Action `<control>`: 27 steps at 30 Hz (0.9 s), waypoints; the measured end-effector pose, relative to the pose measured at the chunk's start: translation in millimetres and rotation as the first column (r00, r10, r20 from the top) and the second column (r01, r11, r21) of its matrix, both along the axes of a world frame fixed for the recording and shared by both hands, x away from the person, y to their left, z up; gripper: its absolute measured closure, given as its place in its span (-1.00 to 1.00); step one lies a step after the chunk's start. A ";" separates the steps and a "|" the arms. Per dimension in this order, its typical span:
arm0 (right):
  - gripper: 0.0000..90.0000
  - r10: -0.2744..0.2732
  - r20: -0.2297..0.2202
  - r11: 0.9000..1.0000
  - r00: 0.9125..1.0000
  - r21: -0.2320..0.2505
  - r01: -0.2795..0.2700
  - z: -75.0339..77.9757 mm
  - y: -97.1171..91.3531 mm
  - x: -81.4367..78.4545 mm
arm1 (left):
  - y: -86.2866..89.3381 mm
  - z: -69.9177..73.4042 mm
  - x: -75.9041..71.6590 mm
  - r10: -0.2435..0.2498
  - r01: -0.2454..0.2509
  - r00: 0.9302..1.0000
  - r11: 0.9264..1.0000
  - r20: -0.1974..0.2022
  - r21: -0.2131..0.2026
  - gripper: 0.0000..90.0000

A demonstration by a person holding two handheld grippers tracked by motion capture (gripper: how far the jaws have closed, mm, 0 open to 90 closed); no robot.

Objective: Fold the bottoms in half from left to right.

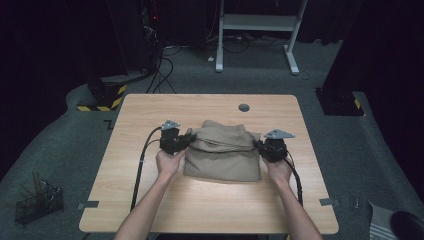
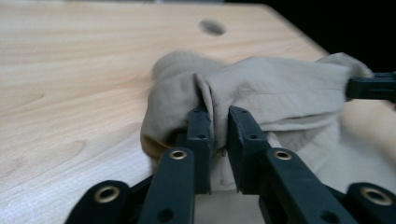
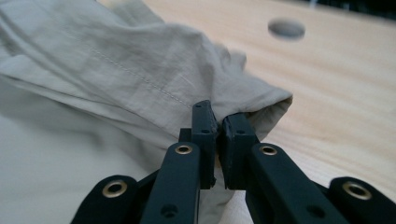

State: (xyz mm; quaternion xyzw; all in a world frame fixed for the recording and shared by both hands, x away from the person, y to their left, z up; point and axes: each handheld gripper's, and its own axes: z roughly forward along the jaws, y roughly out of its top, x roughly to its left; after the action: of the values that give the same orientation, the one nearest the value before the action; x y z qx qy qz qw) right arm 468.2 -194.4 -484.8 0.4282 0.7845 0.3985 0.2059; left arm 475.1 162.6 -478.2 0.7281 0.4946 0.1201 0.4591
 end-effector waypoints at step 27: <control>0.28 0.041 -0.067 0.995 0.997 -0.090 -0.047 -34.0 11.4 -47.9 | -16.0 -39.4 -56.4 -0.101 0.101 0.995 0.950 -0.013 0.295 -0.05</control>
State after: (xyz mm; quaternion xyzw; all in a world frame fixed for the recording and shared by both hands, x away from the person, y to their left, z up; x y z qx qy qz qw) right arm 420.3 -183.0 -518.8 0.4135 0.8174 0.3526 0.1908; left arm 418.7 146.6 -517.6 0.8127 0.4327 0.1697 0.3514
